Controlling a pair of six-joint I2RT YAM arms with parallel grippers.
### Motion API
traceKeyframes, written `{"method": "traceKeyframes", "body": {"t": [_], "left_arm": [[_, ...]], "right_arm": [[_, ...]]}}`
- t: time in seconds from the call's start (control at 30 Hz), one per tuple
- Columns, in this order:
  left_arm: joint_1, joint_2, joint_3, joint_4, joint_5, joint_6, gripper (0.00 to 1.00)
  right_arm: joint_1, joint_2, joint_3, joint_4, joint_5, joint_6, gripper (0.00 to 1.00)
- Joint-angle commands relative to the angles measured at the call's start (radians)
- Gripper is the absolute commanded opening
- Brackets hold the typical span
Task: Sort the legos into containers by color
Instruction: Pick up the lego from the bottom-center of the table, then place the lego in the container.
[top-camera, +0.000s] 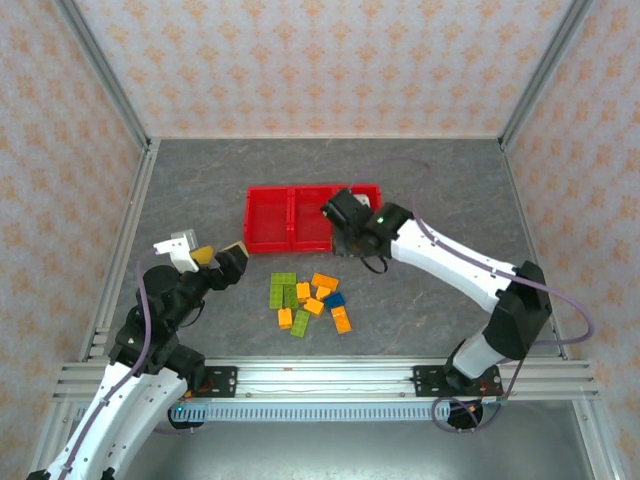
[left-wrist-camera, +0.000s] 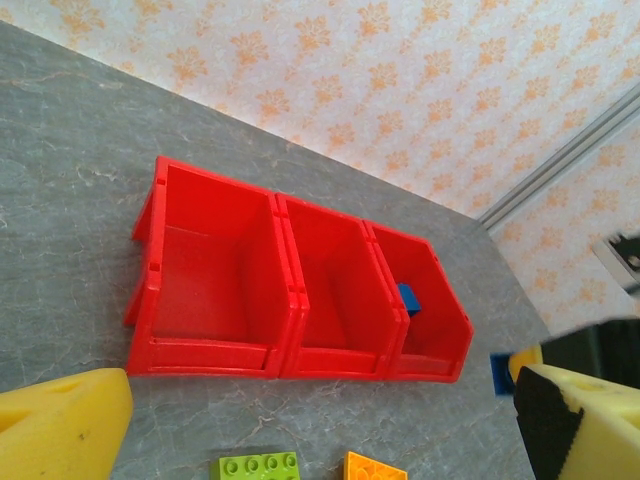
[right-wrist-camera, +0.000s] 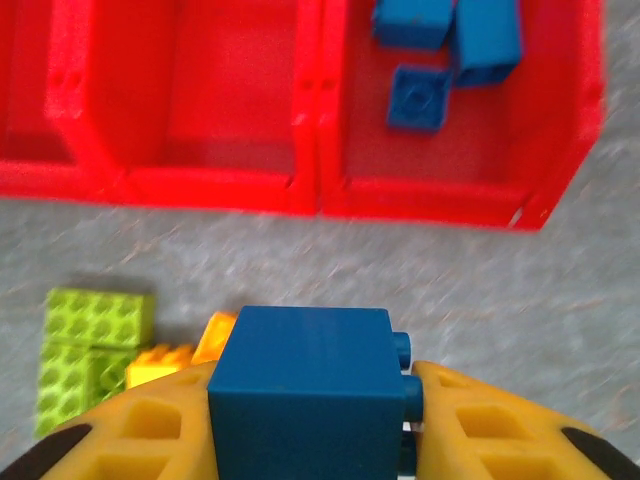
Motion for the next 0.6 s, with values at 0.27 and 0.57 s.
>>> {"method": "traceKeyframes", "body": {"t": [0.27,0.57], "left_arm": [[0.008,0.014,-0.005,0.020,0.006,0.008,0.99],[0.008,0.025,-0.004,0.020,0.003,0.008,0.99]], "right_arm": [[-0.208,0.257,0.137,0.085,-0.005,-0.238,0.34],[-0.231,0.413,0.289,0.069,0.008,-0.269,0.36]]}}
